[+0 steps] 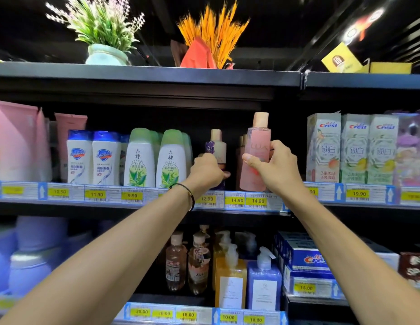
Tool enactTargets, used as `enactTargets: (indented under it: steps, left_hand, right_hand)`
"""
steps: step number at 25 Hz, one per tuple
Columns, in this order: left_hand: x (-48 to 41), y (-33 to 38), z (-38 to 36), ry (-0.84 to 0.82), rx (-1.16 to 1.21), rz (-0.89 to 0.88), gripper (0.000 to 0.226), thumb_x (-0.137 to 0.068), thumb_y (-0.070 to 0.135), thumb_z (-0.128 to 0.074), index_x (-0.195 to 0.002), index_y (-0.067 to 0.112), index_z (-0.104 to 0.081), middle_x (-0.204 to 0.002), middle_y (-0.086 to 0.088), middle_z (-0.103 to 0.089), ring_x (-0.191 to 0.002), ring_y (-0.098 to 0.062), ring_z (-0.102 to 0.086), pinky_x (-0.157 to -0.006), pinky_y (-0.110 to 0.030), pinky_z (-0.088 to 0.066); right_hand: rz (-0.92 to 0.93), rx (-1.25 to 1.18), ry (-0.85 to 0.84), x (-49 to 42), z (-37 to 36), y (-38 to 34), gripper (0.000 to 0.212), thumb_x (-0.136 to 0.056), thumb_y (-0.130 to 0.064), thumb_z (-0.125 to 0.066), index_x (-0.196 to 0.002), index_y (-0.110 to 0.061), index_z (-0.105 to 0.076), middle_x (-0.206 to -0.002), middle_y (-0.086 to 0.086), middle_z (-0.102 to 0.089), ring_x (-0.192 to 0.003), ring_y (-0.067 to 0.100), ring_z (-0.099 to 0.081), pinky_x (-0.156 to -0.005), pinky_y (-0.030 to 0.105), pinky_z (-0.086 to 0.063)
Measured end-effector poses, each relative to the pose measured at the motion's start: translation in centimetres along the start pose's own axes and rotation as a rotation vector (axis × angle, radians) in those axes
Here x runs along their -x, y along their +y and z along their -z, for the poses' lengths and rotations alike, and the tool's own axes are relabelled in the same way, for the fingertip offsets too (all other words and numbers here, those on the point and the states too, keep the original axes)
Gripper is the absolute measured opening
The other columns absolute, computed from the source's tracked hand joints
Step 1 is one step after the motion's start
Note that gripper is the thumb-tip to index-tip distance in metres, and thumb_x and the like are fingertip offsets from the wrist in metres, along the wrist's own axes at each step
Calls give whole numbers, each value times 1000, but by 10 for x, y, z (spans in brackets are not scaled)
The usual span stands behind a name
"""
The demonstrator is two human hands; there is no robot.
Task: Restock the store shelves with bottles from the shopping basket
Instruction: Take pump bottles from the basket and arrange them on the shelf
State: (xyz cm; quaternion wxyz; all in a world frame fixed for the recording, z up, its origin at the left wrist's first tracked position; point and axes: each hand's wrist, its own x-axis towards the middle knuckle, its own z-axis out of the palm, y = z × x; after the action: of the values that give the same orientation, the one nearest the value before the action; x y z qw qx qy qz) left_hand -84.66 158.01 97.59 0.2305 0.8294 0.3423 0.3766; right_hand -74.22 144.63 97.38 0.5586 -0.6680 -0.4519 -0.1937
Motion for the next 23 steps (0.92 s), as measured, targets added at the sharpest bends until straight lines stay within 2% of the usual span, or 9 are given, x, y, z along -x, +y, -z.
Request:
enactTargets:
  steps: [2,4,7,10,13,15,17,23]
  left_hand:
    - [2,0,2,-11,-2,5,54,-86,40,-79,-117,1,-60,-122,-19,-63,-106,-35,-65,-95,-45,-56]
    - [9,3,5,-4,-12,-8,58,-90,44,-74,-122,0,-56,-125,-19,-60,-110,-35,-63,-94,-42,-54]
    - [27,15,18,117,-34,-81,58,-97,37,-66,-133,-2,-42,-132,-20,-54,-119,-37,-57,-93,-43,-47]
    - [51,10,44,311,-141,-394,30,-101,17,-55,-127,6,-47,-123,-14,-56,-112,-33,-53,-89,-41,-44]
    - [67,-32,62,544,-366,-627,25,-94,8,-54,-118,9,-59,-113,-11,-59,-102,-34,-51,-86,-49,-46]
    - [80,-68,58,567,-483,-632,19,-93,15,-55,-110,10,-62,-109,-10,-60,-100,-33,-50,-83,-51,-46]
    - [90,-101,49,540,-572,-610,22,-95,23,-52,-110,10,-63,-109,-9,-59,-100,-32,-50,-85,-49,-45]
    - [95,-137,37,570,-551,-663,39,-99,28,-51,-131,10,-61,-115,-13,-57,-103,-34,-51,-90,-47,-45]
  right_hand:
    - [-10,28,5,-2,-2,-1,50,-79,-53,-74,-104,-13,-58,-103,7,-64,-98,29,-62,-83,49,-56]
    - [-16,62,-5,-4,-5,-2,47,-82,-49,-75,-103,-11,-56,-102,6,-63,-95,28,-61,-79,44,-55]
    - [-29,111,-16,-3,-8,-1,44,-86,-44,-74,-104,-11,-52,-103,4,-60,-91,24,-58,-72,35,-45]
    - [-24,150,-23,-2,-12,2,45,-86,-45,-74,-102,-11,-49,-102,4,-59,-92,26,-56,-75,37,-46]
    - [-39,162,-42,-1,-14,4,47,-87,-42,-74,-103,-9,-44,-102,6,-55,-93,27,-51,-77,37,-43]
    - [-29,188,-48,0,-15,5,47,-88,-41,-74,-101,-8,-44,-103,10,-55,-93,29,-51,-76,37,-42]
    - [-29,207,-59,1,-17,7,46,-88,-41,-74,-99,-7,-45,-104,13,-57,-93,29,-53,-74,37,-43]
    - [-37,310,-107,1,-21,8,47,-89,-45,-72,-104,-8,-46,-112,15,-53,-98,30,-51,-75,36,-38]
